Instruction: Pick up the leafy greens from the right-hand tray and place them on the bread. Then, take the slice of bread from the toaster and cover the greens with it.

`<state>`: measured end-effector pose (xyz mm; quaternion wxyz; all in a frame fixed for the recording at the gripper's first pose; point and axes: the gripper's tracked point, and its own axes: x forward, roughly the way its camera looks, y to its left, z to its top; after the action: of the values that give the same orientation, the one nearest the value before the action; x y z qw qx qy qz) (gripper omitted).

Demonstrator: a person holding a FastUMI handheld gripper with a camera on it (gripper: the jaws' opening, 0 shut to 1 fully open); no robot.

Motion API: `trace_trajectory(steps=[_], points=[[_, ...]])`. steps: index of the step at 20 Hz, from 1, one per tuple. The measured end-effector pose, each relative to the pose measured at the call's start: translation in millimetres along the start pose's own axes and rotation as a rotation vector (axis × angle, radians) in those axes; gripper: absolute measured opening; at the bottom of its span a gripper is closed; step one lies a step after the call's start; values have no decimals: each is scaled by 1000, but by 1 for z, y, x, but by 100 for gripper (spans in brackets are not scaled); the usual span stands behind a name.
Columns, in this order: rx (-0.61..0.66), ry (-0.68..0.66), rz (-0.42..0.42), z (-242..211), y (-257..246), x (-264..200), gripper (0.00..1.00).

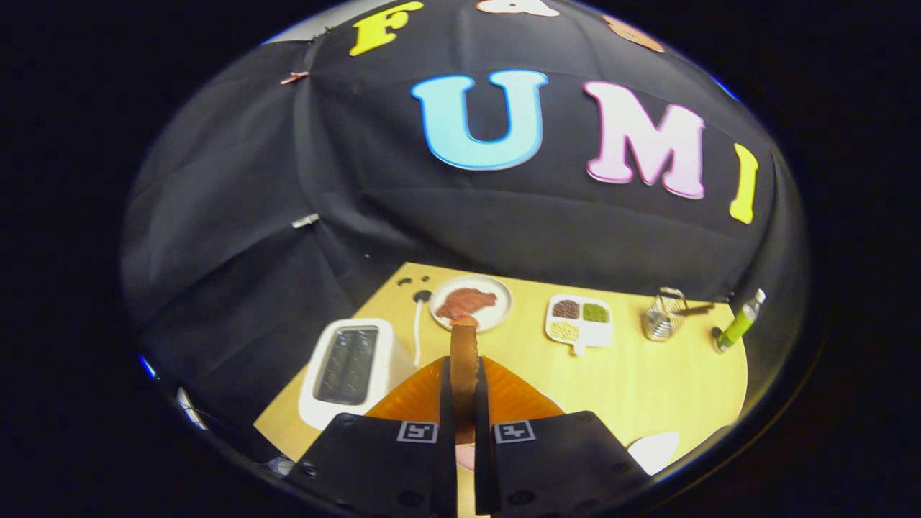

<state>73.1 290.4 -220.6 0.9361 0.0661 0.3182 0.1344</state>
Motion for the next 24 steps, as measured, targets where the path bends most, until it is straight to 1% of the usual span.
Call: trace_trajectory(steps=[2, 5, 10, 13, 16, 20, 21, 23, 24], points=[[42, 17, -40, -22, -17, 8, 14], [107, 49, -62, -54, -28, 23, 14], [213, 63, -37, -81, -19, 50, 14], [346, 69, -15, -94, -19, 64, 14], [445, 98, -31, -117, -39, 75, 14], [423, 136, -80, -141, -71, 79, 14], [404, 147, -85, -146, -73, 81, 15], [360, 162, -91, -153, -79, 82, 22], [330, 173, -114, -157, -86, 81, 24]])
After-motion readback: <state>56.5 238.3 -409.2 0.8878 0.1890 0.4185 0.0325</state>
